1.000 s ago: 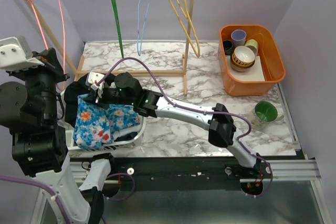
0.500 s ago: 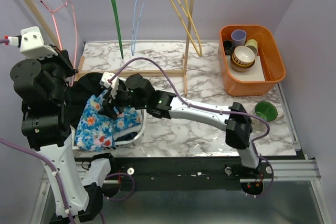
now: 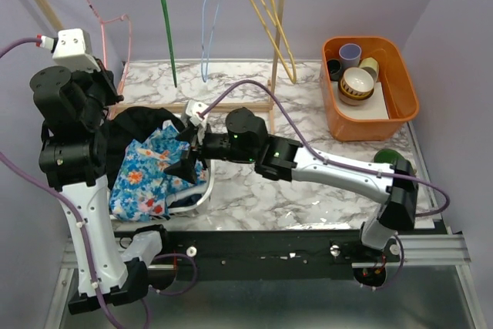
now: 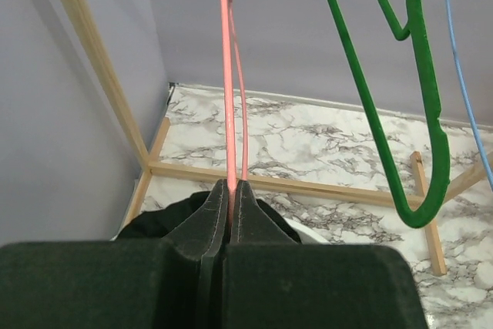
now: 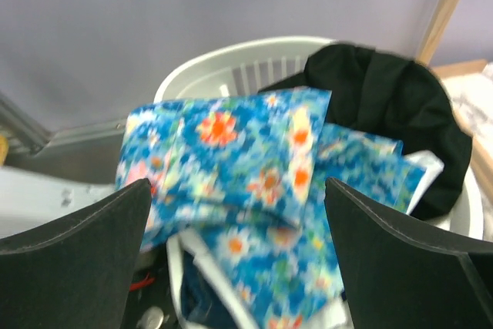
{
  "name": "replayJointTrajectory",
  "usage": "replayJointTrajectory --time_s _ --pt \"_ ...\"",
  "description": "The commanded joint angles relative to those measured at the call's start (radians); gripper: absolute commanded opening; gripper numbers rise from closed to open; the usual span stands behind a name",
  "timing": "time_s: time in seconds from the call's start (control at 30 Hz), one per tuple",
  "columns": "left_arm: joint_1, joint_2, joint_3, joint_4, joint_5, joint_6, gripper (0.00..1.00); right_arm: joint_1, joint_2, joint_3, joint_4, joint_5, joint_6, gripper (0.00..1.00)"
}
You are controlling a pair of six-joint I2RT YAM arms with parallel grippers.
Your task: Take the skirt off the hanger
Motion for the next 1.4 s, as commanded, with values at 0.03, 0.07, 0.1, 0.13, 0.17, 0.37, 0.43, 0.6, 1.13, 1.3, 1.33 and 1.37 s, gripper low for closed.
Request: replayJointTrajectory --time_s 0.03,0.07,0.1,0.13,0.17,0.37,0.43,0.6,1.13,1.3,1.33,1.37 --pt "-0.001 0.042 0.026 0.114 0.115 0.070 0.00 0.003 -0.190 -0.174 0.074 0.001 0.068 1.00" --pt "-0.002 0.059 0.040 0.112 0.112 0.078 0.00 0.002 -0.208 -0.214 0.080 -0.004 0.069 1.00" --pt "-0.002 0.068 0.053 0.114 0.115 0.085 0.00 0.002 -0.245 -0.226 0.086 -0.008 0.071 1.00" --pt "-0.002 0.074 0.065 0.117 0.113 0.087 0.00 0.002 -0.259 -0.239 0.094 -0.005 0.072 1.00" --pt "-0.002 0.090 0.073 0.124 0.107 0.085 0.00 0.003 -0.274 -0.246 0.095 -0.001 0.074 1.00" --pt "-0.002 0.105 0.100 0.150 0.121 0.084 0.00 0.003 -0.353 -0.294 0.108 -0.004 0.077 1.00" --pt "-0.002 0.107 0.103 0.163 0.124 0.085 0.00 0.003 -0.360 -0.300 0.109 0.001 0.077 1.00" --pt "-0.002 0.165 0.165 0.166 0.113 0.099 0.00 0.003 -0.374 -0.309 0.111 -0.001 0.068 1.00" --pt "-0.001 0.282 0.125 0.192 0.000 0.154 0.00 0.003 -0.443 -0.366 0.100 0.028 0.075 1.00" --pt "-0.002 0.239 0.119 0.138 -0.071 0.103 0.51 0.002 -0.480 -0.343 0.010 0.111 0.121 1.00" --pt "-0.002 0.225 0.108 0.140 -0.063 0.095 0.68 0.003 -0.488 -0.335 -0.039 0.145 0.126 1.00" --pt "-0.002 0.210 0.093 0.143 -0.052 0.086 0.73 0.003 -0.494 -0.322 -0.059 0.163 0.131 1.00"
